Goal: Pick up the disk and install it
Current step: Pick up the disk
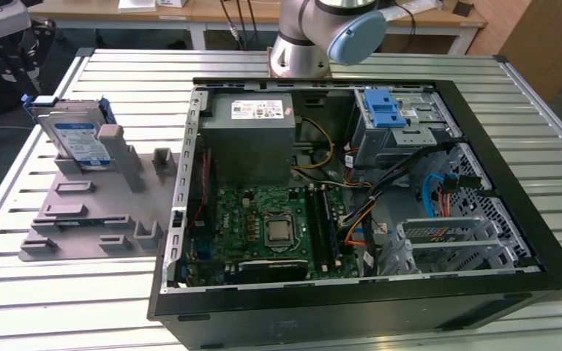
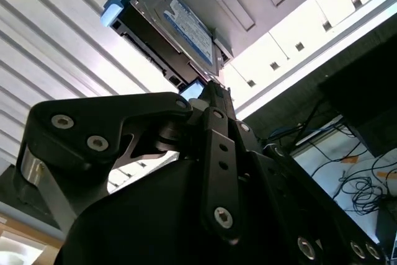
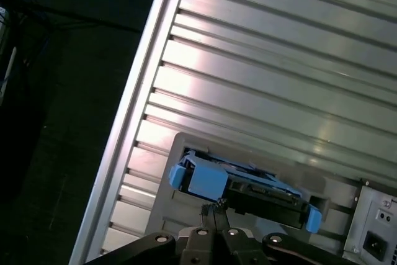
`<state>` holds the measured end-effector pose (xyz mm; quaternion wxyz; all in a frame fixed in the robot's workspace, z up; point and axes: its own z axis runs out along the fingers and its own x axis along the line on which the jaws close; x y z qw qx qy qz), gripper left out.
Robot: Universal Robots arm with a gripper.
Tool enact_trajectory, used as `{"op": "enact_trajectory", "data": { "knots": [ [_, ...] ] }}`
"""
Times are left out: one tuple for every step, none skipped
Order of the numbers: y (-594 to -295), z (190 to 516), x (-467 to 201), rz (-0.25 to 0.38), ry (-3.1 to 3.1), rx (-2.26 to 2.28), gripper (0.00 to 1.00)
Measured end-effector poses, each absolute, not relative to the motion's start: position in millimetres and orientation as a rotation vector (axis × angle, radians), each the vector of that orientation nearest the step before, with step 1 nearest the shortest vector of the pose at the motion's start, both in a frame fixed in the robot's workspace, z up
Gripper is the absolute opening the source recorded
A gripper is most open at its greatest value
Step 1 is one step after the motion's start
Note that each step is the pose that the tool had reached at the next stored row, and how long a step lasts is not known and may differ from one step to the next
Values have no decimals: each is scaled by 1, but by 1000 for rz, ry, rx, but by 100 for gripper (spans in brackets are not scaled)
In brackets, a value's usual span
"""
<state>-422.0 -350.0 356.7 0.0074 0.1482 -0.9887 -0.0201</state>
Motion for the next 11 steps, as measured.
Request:
{"op": "enact_trajectory", "data": {
  "knots": [
    [-350, 357, -422, -63, -3089, 479, 11],
    [-350, 357, -422, -62, -3087, 494, 11],
    [-350, 357, -422, -62, -3084, 510, 11],
    [-350, 357, -422, -62, -3081, 526, 11],
    [-350, 357, -422, -62, -3078, 541, 11],
    [-350, 357, -422, -62, -3075, 556, 11],
    [-350, 357, -422, -62, -3072, 570, 11],
    [-350, 357, -422, -62, -3070, 584, 11],
    [-350, 357, -422, -62, -3067, 598, 11],
    [-350, 357, -422, -61, -3064, 613, 11],
    [-350, 357, -422, -61, -3061, 626, 11]
  ]
}}
